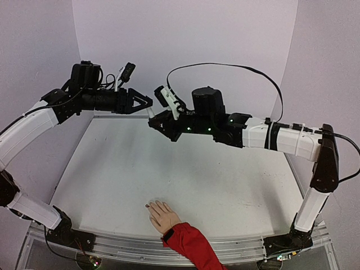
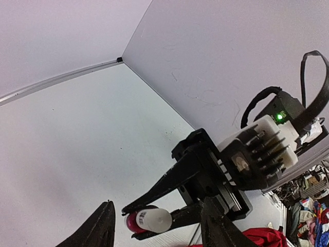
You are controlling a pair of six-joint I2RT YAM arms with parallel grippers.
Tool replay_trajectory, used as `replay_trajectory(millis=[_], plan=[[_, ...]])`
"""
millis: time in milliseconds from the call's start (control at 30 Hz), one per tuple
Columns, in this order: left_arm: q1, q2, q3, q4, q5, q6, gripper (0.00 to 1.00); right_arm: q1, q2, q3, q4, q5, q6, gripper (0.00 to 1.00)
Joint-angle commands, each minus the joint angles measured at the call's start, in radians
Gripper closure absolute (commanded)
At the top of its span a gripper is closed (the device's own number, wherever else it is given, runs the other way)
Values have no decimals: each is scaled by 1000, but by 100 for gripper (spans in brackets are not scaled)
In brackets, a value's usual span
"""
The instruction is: Paint the nails
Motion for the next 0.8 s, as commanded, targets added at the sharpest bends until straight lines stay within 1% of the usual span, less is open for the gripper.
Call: replay_trajectory(millis=[0,100,233,333,367,467,533,600,633,700,767], plan=[[-1,16,32,-6,-33,-34,44,23,-4,62,42,100,-24,100],[-13,23,39,-27,-63,-17,52,31,1,69,42,122,-28,100],[-58,30,60,-71,-138,32,60,37,13,84,42,132,-28,100],[-71,31,65,-75,-171,49,68,39,19,90,42,132,-31,100],[-73,31,67,-77,-184,56,73,39,20,93,42,131,-31,100],[-80,35,75,-84,-186,78,82,39,20,94,42,116,-27,100],[-82,38,77,-90,-180,98,91,38,17,90,44,81,-26,100],[-82,39,79,-97,-168,120,99,37,9,81,44,7,-36,100],[-82,38,80,-100,-149,137,100,32,3,74,44,-61,-39,100],[-83,34,79,-100,-58,186,100,1,-5,71,45,-287,-23,100],[-82,19,72,-99,134,274,100,-39,0,80,53,-598,12,100]])
